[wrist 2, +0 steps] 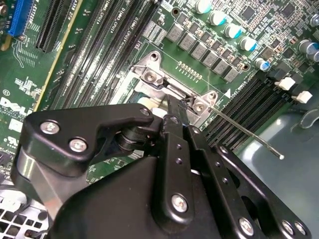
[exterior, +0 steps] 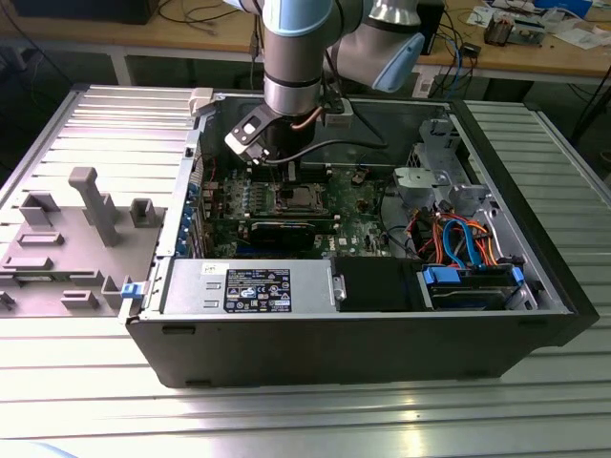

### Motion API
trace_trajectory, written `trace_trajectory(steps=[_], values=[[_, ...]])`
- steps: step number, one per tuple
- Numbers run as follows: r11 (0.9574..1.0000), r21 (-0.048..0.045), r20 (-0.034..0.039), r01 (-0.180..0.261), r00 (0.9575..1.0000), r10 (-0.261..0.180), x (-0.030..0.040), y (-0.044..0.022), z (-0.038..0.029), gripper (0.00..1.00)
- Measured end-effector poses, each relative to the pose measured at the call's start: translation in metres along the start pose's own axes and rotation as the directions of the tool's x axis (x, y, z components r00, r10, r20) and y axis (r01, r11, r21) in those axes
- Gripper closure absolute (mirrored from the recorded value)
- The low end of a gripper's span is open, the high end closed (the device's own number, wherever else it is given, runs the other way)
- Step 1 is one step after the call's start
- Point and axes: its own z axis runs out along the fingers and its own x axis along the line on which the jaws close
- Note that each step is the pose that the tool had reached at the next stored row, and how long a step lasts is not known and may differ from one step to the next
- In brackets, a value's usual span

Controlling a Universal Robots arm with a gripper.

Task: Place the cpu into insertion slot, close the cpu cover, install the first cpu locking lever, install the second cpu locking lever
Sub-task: 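Close the cpu cover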

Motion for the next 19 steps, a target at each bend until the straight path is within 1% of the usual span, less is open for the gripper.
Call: trace_trajectory(steps=[3, 4, 7, 9, 11, 18, 19], values=[[1.0, -0.0009, -0.0018, 0.0, 1.0, 0.0, 0.0003, 0.0, -0.0019, 0.89], [1.0, -0.0001, -0.0006, 0.0, 1.0, 0.0, 0.0001, -0.0001, -0.0037, 0.89], [1.0, 0.0, -0.0005, 0.0, 1.0, 0.0, 0.0001, -0.0002, -0.0065, 0.89], [1.0, 0.0, -0.0006, 0.0, 1.0, 0.0, 0.0001, -0.0001, -0.0073, 0.89], [1.0, 0.0006, -0.0004, 0.0, 1.0, 0.0, -0.0002, 0.0038, -0.0074, 0.89], [1.0, 0.0031, -0.0007, 0.0, 1.0, 0.0, -0.0017, 0.0232, -0.0075, 0.89], [1.0, 0.0032, -0.0006, 0.0, 1.0, 0.0, -0.0018, 0.0238, -0.0075, 0.89]])
